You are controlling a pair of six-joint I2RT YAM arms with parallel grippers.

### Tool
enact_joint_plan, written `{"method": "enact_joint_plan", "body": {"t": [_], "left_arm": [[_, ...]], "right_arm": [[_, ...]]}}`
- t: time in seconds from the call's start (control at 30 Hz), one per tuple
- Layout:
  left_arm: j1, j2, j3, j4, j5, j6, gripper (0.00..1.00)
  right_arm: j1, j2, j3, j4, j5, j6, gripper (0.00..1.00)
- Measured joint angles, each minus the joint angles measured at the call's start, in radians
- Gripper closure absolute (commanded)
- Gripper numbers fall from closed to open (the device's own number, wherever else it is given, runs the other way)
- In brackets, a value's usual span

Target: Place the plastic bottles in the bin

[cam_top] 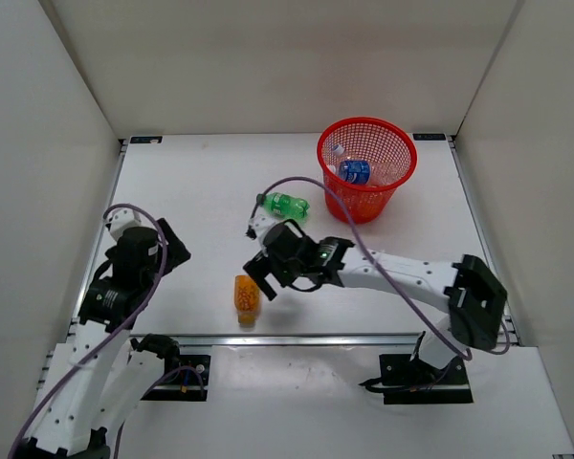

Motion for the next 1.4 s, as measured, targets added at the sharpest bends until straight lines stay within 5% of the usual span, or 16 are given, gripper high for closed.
{"method": "enact_joint_plan", "body": {"t": [0.5, 0.67, 0.8, 0.93, 1.13, 1.4], "left_arm": [[-0.016, 0.000, 0.106, -0.112, -0.139, 0.062, 0.02], [-0.017, 0.013, 0.108, -0.090, -0.177, 0.100, 0.02], [-0.025, 0.021, 0.109, -0.074, -0.194, 0.114, 0.01], [-0.019, 0.021, 0.109, -0.053, -0.182, 0.115, 0.02], [-0.004, 0.069, 0.109, -0.032, -0.113, 0.113, 0.01], [0.008, 0.176, -0.044, 0.134, 0.204, 0.058, 0.02]], "right_arm": [[0.141, 0.438, 0.280, 0.052, 0.142, 0.237, 0.03], [0.140, 0.496, 0.282, 0.033, 0.183, 0.298, 0.30], [0.139, 0.496, 0.283, 0.024, 0.212, 0.316, 0.61], [0.132, 0.469, 0.280, 0.009, 0.246, 0.294, 0.80], [0.050, 0.286, 0.242, 0.006, 0.212, 0.160, 0.82], [-0.288, -0.054, 0.274, 0.143, 0.190, -0.131, 0.88]]}}
